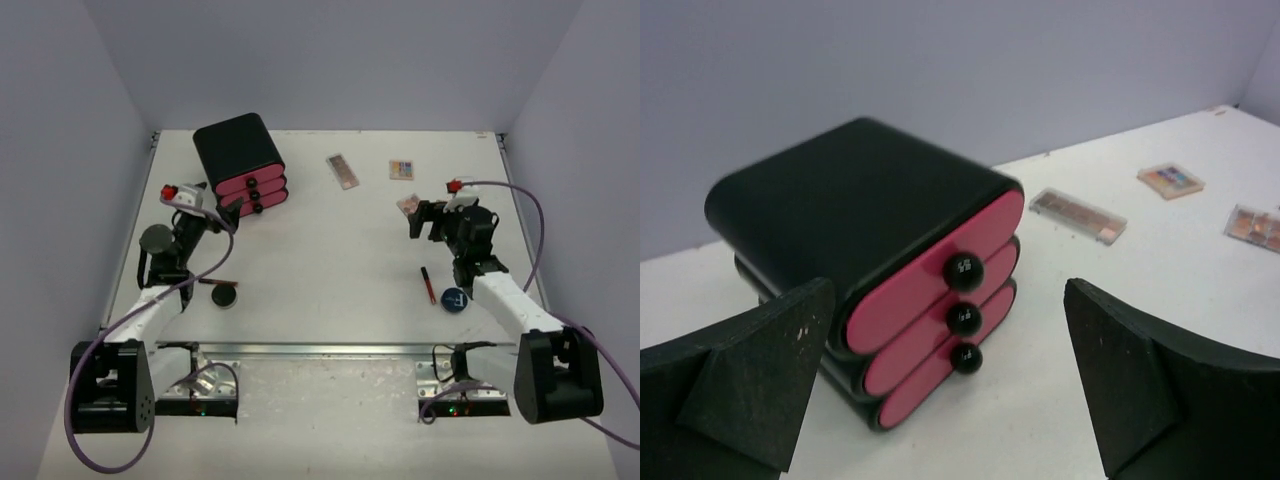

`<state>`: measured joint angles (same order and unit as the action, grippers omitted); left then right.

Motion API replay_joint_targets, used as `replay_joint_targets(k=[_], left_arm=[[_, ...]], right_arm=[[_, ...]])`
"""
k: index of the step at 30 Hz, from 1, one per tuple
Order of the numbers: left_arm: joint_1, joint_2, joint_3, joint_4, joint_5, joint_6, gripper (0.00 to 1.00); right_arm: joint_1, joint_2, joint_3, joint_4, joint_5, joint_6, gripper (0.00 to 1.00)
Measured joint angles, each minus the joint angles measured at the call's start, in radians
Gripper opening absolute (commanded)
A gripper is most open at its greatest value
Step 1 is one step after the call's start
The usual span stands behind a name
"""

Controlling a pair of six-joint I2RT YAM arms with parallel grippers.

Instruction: Organize the makeup

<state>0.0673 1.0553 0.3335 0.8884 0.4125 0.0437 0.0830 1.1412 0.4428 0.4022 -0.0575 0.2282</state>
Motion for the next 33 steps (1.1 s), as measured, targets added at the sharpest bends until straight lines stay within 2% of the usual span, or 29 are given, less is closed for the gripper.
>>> replay_joint_targets(k=[2,4,7,9,12,16,19,24,28,33], left_arm=[[0.000,-0.010,0.098,-0.121,0.036,0.000,0.97],[0.001,-0.015,0.188,-0.261,0.067,0.000,0.98],[0.003,0.006,0.373,-0.492,0.083,0.000,0.97],[0.004,0.050,0.511,-0.600,0.073,0.004,0.96],[0.004,0.167,0.732,-0.704,0.024,0.011,0.94],[0.004,0.365,0.962,-0.774,-0.070,0.018,0.93],[0.004,0.485,1.021,-0.812,-0.131,0.020,0.93],[0.004,0.660,1.060,-0.874,-0.203,0.027,0.93],[0.004,0.731,1.068,-0.889,-0.237,0.031,0.93],[0.005,0.747,1.069,-0.867,-0.266,0.034,0.93]], right_arm=[[0.047,-0.003,0.078,-0.089,-0.002,0.012,0.95],[0.143,0.006,0.163,-0.170,0.020,0.006,0.87],[0.297,0.060,0.311,-0.238,0.031,0.013,0.68],[0.356,0.111,0.393,-0.253,0.034,0.035,0.65],[0.416,0.233,0.517,-0.261,0.055,0.087,0.67],[0.518,0.456,0.721,-0.276,0.112,0.122,0.68],[0.616,0.633,0.885,-0.280,0.165,0.130,0.67],[0.727,0.830,1.076,-0.297,0.240,0.119,0.65],[0.762,0.951,1.220,-0.316,0.279,0.103,0.62],[0.778,1.071,1.359,-0.324,0.323,0.083,0.54]])
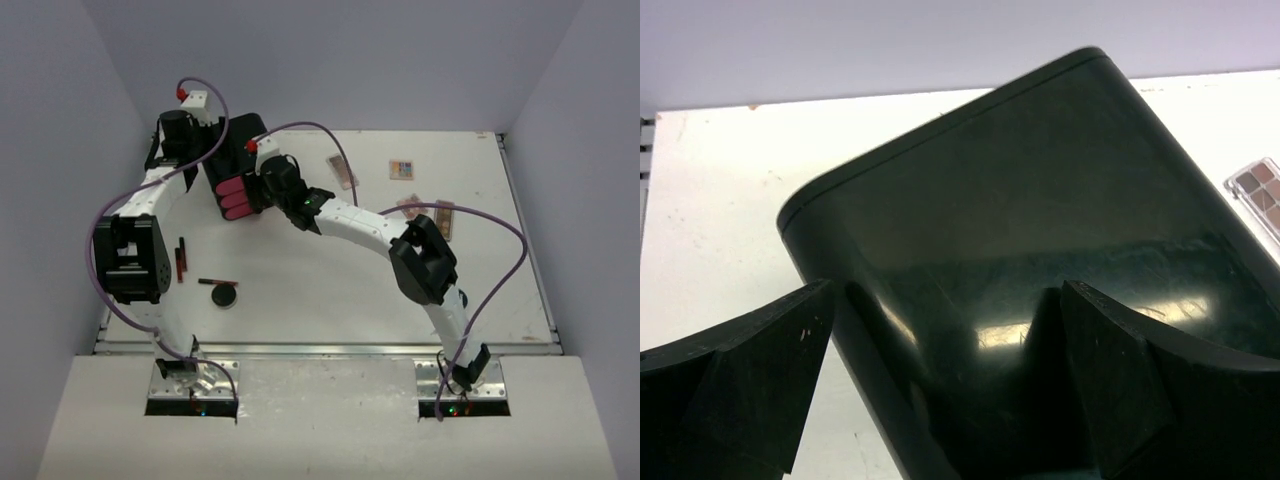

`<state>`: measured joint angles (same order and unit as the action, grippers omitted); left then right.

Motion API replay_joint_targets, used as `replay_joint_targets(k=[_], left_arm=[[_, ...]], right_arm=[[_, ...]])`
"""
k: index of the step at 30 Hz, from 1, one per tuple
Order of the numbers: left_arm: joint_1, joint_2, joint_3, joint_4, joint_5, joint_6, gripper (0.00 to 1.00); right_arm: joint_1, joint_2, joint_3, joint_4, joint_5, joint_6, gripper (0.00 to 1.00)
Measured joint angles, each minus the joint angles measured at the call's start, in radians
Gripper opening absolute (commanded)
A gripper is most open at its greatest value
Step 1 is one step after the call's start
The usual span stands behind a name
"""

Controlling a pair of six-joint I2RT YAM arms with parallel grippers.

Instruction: Organize the makeup

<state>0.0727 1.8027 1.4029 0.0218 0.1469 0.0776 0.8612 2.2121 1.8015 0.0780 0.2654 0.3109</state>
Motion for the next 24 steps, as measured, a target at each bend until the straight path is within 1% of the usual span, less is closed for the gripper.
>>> replay_joint_targets(k=[6,9,14,16,19,21,22,24], left_arm=[[0.000,0.002,0.000,0.039,-0.013,0.000,0.93],[0.000,0.007,0.000,0.049,-0.015,0.000,0.93],[0.000,0.022,0.000,0.058,-0.017,0.002,0.94],[0.000,0.027,0.000,0.061,-0.017,0.005,0.94],[0.000,0.031,0.000,0.064,-0.016,0.005,0.94],[0.001,0.031,0.000,0.064,-0.016,0.007,0.94],[0.001,0.031,0.000,0.065,-0.016,0.008,0.94],[0.001,0.031,0.000,0.065,-0.016,0.009,0.95]], right_arm=[[0.008,0.090,0.095,-0.011,0.034,-0.011,0.51],[0.010,0.129,0.144,-0.010,0.059,-0.020,0.47],[0.020,0.137,0.151,-0.001,0.095,-0.024,0.40],[0.025,0.140,0.156,0.000,0.110,-0.024,0.33],[0.028,0.143,0.159,0.000,0.129,-0.027,0.17],[0.028,0.143,0.159,0.000,0.132,-0.028,0.03],[0.029,0.143,0.159,0.001,0.134,-0.029,0.01],[0.030,0.143,0.158,0.001,0.136,-0.027,0.00]])
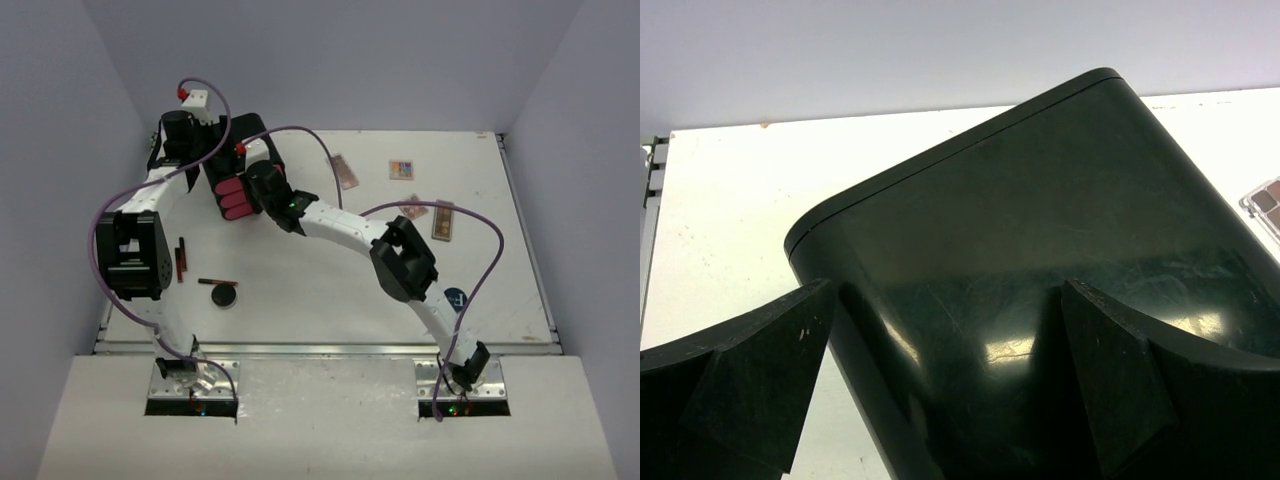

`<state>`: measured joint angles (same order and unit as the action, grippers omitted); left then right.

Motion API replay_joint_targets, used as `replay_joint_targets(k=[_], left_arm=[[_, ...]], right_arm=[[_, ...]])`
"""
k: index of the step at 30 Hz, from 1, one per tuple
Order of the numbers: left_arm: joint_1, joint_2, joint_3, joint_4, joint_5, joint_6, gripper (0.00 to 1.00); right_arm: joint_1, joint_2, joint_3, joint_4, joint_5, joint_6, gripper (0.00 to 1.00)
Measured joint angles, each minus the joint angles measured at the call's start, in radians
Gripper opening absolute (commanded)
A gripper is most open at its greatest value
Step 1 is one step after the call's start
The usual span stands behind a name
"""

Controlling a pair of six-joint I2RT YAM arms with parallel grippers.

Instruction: Organize the makeup

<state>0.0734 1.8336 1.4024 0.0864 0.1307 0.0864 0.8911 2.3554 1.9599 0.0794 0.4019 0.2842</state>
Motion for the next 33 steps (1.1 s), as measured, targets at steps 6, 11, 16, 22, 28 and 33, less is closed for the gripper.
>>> replay_joint_targets(k=[6,11,16,22,28,33], left_arm=[[0.000,0.000,0.000,0.000,0.000,0.001,0.95],[0.004,0.001,0.000,0.001,0.000,0.001,0.95],[0.006,0.004,0.000,0.006,0.000,-0.001,0.95],[0.006,0.004,0.000,0.007,0.000,-0.003,0.96],[0.006,0.004,0.000,0.006,0.001,-0.005,0.96],[0.006,0.004,0.000,0.006,0.004,-0.005,0.96]], right_arm=[[0.010,-0.062,-0.128,0.082,0.006,0.004,0.00],[0.042,-0.187,-0.328,0.129,0.014,0.002,0.00],[0.062,-0.303,-0.523,0.173,0.008,0.005,0.00],[0.068,-0.332,-0.580,0.183,-0.008,0.016,0.26],[0.067,-0.334,-0.582,0.176,-0.027,0.022,0.73],[0.067,-0.403,-0.674,0.166,-0.045,0.027,0.74]])
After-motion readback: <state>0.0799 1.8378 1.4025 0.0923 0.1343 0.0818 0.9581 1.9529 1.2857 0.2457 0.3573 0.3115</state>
